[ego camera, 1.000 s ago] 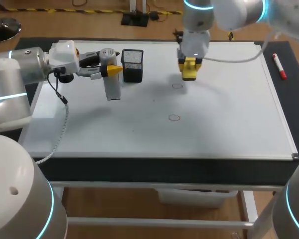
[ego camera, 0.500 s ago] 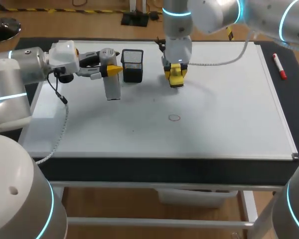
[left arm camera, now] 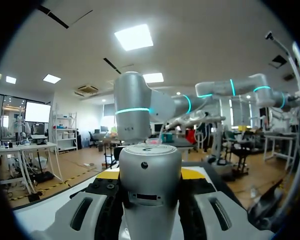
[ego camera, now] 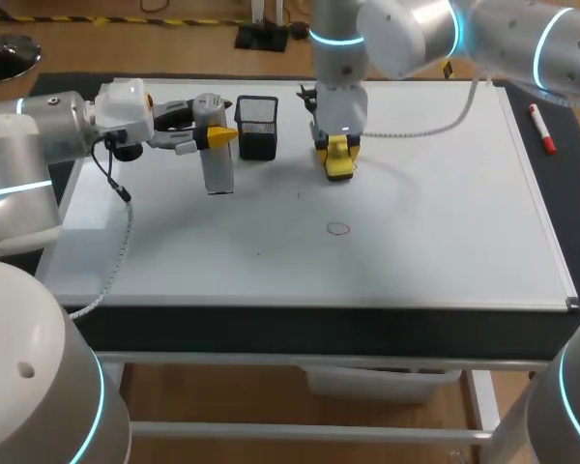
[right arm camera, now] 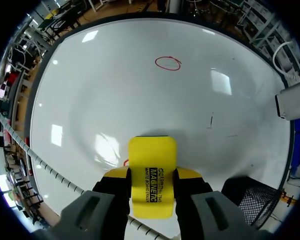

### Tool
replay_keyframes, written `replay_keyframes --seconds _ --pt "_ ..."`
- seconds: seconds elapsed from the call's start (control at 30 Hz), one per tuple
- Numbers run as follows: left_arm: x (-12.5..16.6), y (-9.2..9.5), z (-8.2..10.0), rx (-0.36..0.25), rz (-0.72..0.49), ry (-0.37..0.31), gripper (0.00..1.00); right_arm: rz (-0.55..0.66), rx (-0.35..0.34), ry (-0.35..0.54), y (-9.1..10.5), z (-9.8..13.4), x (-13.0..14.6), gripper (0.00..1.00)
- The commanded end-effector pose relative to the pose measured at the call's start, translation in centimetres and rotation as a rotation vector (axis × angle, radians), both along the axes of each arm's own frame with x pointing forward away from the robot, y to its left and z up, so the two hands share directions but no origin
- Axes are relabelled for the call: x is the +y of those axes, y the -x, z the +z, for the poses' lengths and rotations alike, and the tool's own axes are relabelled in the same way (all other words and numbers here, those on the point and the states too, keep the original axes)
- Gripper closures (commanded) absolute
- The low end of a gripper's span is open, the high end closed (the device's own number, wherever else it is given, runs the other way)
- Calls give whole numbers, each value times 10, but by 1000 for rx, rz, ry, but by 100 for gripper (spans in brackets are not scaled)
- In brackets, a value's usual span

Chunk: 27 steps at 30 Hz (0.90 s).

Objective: Pick up the inspection probe, press it on each red-marked spot on the whiteboard one by one, put down the probe, pick up the eraser, and wipe off all the red marks.

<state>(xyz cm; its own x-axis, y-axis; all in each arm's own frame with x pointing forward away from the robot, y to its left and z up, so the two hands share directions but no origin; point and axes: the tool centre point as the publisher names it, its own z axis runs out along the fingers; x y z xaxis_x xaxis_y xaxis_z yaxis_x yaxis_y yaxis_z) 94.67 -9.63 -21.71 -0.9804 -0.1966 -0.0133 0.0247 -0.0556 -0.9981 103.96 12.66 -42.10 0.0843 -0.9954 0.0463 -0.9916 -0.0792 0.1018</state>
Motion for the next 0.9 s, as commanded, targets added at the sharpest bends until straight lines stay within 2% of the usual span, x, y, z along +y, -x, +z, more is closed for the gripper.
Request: replay_keyframes --seconds 0.03,0.33,0.9 --pt "0 -1 1 0 -2 1 100 -1 8 2 -2 -7 -2 100" --pt "0 -1 1 0 -2 1 100 -32 19 21 -1 -14 -15 100" --pt "0 -1 1 0 -2 1 100 -157 6 31 -3 -12 -72 100"
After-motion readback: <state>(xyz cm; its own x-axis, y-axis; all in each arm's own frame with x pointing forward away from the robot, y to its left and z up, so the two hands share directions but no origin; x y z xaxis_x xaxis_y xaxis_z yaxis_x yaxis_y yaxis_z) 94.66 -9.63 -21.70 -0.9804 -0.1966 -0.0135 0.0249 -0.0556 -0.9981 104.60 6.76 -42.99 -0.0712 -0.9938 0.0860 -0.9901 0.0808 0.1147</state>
